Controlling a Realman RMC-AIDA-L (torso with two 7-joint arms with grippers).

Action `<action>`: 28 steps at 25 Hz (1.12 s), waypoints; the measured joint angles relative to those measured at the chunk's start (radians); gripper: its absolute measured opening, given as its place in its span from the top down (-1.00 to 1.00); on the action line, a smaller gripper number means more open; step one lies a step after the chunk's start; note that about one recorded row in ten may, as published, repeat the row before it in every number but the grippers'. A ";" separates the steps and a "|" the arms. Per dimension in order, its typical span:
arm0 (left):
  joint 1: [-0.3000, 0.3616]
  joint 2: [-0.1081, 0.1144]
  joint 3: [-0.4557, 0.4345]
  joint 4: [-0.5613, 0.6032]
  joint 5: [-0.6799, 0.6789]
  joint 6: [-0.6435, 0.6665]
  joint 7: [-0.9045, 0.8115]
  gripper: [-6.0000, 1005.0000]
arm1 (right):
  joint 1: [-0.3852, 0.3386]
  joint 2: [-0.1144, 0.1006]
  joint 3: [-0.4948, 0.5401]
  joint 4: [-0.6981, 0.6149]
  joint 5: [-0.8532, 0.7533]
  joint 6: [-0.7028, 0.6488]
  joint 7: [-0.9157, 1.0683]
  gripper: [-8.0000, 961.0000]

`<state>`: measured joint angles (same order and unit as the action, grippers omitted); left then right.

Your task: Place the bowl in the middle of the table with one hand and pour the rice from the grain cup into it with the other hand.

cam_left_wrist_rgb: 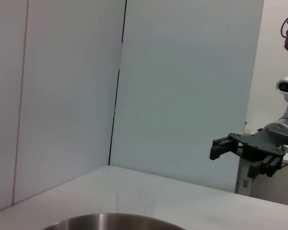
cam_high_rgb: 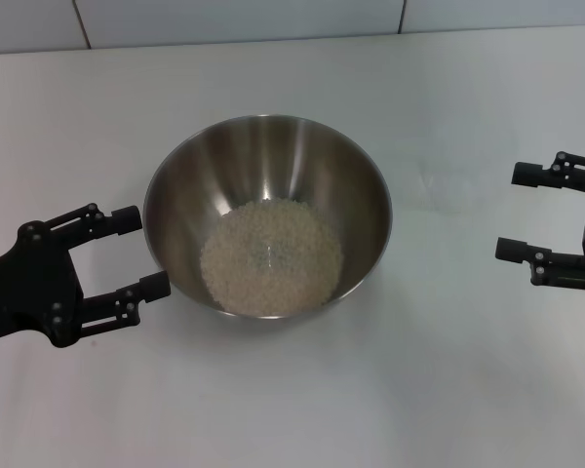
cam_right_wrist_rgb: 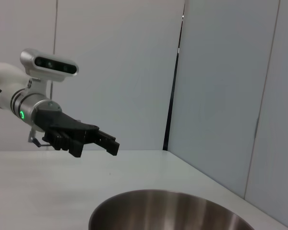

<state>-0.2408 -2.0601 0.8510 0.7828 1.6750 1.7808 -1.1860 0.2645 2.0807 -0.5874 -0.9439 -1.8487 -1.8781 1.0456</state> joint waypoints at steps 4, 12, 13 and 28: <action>0.001 -0.001 -0.002 -0.002 0.000 0.002 0.007 -0.59 | 0.007 0.001 0.000 0.017 0.005 0.000 0.000 -0.57; -0.013 -0.002 0.000 -0.010 0.000 0.001 0.007 -0.59 | 0.032 0.001 0.000 0.047 0.003 -0.001 -0.004 -0.57; -0.017 -0.002 0.000 -0.012 0.000 0.000 0.007 -0.59 | 0.034 0.002 -0.004 0.048 0.002 -0.002 -0.005 -0.57; -0.026 -0.001 -0.010 -0.013 0.000 -0.003 0.022 -0.59 | 0.034 0.005 -0.052 0.067 0.006 -0.004 -0.038 -0.57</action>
<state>-0.2668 -2.0616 0.8406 0.7697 1.6751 1.7776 -1.1641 0.2984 2.0861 -0.6395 -0.8770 -1.8431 -1.8817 1.0071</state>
